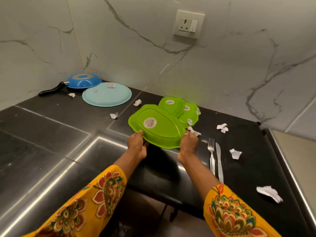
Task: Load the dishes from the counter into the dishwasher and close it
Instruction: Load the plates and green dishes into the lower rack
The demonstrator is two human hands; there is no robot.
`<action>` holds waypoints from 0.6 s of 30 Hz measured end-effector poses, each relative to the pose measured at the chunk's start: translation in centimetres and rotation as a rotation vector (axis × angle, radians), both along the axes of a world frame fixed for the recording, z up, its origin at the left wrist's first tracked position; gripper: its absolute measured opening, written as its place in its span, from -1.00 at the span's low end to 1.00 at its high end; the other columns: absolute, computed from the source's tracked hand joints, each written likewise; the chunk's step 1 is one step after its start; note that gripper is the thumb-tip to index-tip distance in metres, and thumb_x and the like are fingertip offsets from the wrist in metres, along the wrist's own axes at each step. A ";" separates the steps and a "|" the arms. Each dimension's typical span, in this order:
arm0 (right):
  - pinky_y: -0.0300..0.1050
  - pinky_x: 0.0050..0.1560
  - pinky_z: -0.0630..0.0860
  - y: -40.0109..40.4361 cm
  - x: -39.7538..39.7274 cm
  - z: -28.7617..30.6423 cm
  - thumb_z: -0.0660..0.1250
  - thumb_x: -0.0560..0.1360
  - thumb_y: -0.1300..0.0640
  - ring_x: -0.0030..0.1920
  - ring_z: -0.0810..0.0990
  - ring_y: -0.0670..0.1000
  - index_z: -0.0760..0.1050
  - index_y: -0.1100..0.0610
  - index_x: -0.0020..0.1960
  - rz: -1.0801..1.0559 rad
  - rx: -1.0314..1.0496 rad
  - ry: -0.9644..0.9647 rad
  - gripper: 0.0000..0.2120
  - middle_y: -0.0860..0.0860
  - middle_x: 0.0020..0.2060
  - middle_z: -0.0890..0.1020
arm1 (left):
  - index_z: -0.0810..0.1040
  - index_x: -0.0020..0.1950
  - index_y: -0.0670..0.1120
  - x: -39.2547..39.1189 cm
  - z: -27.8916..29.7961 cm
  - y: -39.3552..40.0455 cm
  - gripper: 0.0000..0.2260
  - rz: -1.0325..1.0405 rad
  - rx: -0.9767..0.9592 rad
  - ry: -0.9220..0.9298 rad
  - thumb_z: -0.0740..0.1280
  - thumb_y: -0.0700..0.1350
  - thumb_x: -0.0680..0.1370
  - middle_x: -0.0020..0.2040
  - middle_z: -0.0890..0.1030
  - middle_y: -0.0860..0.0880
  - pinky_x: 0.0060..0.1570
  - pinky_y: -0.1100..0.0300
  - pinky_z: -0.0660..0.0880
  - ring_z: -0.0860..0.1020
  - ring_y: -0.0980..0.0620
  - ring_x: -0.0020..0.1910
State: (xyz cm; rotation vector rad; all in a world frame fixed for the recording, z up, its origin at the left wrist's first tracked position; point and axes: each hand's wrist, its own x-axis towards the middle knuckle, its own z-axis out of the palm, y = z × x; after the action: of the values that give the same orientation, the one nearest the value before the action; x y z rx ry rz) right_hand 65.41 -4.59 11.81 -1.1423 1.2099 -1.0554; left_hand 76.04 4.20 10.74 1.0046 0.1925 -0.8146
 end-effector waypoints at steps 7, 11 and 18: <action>-0.05 -0.09 0.35 4.3 -9.3 -0.4 0.13 0.53 0.30 -0.10 0.44 0.05 0.59 0.23 -0.05 -0.071 0.007 0.126 -0.75 0.13 -0.14 0.55 | 0.47 0.04 -0.13 -5.4 -1.0 5.0 -0.89 -0.018 0.031 0.096 0.15 -0.21 0.63 -0.13 0.53 -0.11 0.09 0.00 0.48 0.50 0.00 -0.24; -0.06 -0.22 0.29 6.0 -15.3 -0.3 0.15 0.49 0.28 -0.20 0.40 0.07 0.49 0.16 -0.33 -0.139 0.027 0.186 -0.74 0.03 -0.38 0.47 | 0.53 0.14 -0.09 -9.2 -1.7 6.6 -0.81 -0.074 0.062 0.169 0.24 -0.16 0.54 -0.11 0.60 -0.11 -0.49 0.17 0.56 0.56 -0.04 -0.24; 0.02 -0.02 0.39 9.4 -25.7 0.2 -0.04 0.29 0.01 0.04 0.53 0.31 0.56 0.35 -0.04 -0.277 -0.128 0.470 -0.44 0.34 -0.01 0.61 | 0.54 0.18 -0.21 -18.7 -2.2 6.3 -0.74 -0.079 0.074 0.208 0.19 -0.25 0.53 0.04 0.62 -0.20 -0.09 -0.12 0.56 0.61 -0.20 -0.11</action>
State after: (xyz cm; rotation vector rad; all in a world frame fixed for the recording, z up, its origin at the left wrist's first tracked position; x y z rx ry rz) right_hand 39.75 4.80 12.01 -1.3998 1.7278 -1.1157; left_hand 57.36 10.48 8.54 1.0011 0.3656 -0.9907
